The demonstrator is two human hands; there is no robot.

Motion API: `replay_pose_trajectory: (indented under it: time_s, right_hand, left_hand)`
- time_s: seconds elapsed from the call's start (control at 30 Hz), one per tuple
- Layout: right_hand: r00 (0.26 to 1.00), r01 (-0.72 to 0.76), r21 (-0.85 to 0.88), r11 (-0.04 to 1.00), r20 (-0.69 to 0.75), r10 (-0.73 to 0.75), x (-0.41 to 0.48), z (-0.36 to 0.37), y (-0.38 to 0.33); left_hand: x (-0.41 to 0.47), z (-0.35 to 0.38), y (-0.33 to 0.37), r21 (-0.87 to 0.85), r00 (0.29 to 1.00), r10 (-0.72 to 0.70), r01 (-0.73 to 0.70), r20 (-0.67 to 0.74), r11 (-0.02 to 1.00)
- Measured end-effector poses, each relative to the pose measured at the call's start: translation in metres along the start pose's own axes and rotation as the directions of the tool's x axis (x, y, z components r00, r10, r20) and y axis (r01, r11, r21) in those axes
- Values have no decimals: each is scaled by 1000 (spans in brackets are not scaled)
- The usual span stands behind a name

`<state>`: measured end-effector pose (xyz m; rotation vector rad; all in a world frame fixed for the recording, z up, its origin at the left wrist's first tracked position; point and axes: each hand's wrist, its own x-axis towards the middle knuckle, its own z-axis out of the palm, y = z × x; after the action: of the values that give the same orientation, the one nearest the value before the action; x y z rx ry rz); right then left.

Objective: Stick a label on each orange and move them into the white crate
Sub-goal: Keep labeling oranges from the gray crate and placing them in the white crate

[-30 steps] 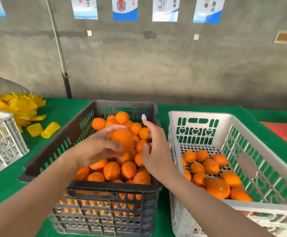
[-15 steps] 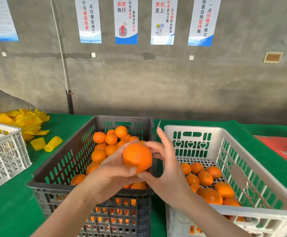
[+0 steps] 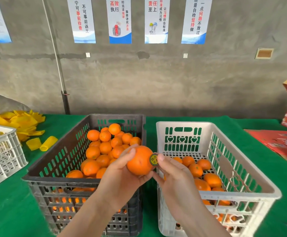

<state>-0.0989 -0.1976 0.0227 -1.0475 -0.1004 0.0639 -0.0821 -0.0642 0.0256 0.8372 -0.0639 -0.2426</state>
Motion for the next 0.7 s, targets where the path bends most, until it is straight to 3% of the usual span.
replay_pose_trajectory:
  time_s: [0.3,0.53,0.7]
  right_hand:
    - [990,94,-186,978,-83,-111,-5,-2,6]
    - [947,184,-215,959,-223,-232,-3,-2,23]
    - [932,245,-204,948,-219,-288,3,-11,29]
  left_hand:
    - [-8,12,-11,34,1000,-1,2,-26,999]
    - [-9,21,-24,1,998,60,-60,-33,998]
    - [-5,19,-29,-13,995,81,-82,-66,997]
